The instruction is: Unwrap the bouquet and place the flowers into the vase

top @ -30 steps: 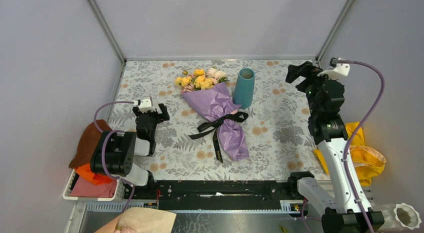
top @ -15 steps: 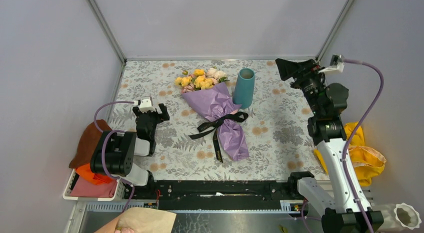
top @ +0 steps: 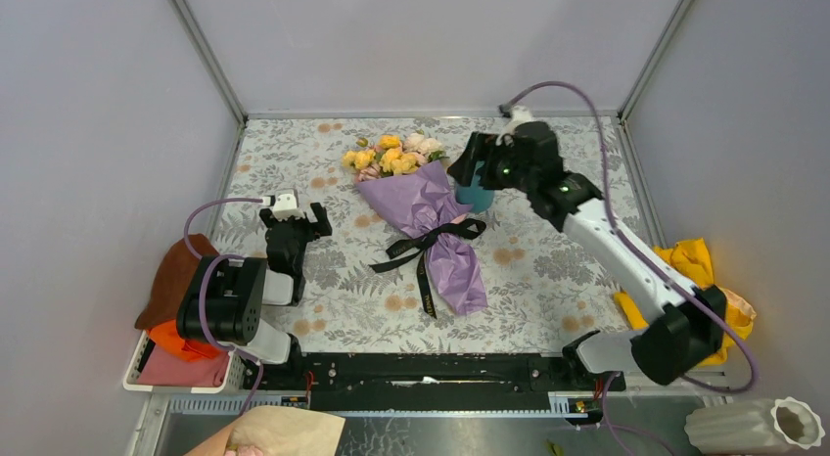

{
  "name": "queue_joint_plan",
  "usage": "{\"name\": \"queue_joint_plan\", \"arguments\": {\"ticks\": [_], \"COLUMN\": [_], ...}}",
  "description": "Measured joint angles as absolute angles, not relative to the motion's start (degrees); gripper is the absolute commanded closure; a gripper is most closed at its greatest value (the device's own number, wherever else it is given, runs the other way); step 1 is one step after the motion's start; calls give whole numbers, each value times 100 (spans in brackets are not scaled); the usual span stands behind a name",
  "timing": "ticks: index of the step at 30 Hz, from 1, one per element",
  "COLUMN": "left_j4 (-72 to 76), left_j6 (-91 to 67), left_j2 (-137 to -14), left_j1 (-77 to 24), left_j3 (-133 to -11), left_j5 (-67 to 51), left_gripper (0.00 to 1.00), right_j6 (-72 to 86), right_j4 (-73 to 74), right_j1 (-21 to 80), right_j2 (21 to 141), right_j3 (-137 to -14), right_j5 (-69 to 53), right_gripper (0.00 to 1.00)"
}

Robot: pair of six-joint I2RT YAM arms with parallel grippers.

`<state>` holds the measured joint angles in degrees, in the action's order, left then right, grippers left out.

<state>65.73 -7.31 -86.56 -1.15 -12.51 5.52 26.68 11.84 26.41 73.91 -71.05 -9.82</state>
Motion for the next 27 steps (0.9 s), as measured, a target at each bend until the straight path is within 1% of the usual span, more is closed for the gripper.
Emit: {"name": "queue_joint_plan", "arguments": {"ticks": [4,8,13,16,19,24,27], "left_j4": [6573,6573,6573,6573,6573,6573,6340], "left_j6": [-731,-731,-731,-731,-731,-725,-698], "left_j2": [-8656,-8656,-8656,-8656,-8656,-8656,-8545], "left_j1": [-115,-115,-115,-115,-115,-134,-276], "left_j3": [-1251,-1251,-1251,-1251,-1251,-1251,-1308], "left_j5": [552,552,552,552,552,580,834], "left_gripper": [1,1,1,1,1,1,1], "right_j6": [2432,2290,2213,2167,2134,2102,2080], "right_j4": [1509,1822,1914,1905,1883,1872,1848], "right_j1": [3094,3306,3350,3358,3365,3371,3374], "right_j2": [8278,9008,9535,9826,10099,10346,10368], "right_j3": [-7013,-6906,-6967,-7166,-7363,-7397,-7334], "right_j5": [-607,-373,-235,-213,-213,-255,-259], "right_gripper": [35,44,47,47,49,53,54]}}
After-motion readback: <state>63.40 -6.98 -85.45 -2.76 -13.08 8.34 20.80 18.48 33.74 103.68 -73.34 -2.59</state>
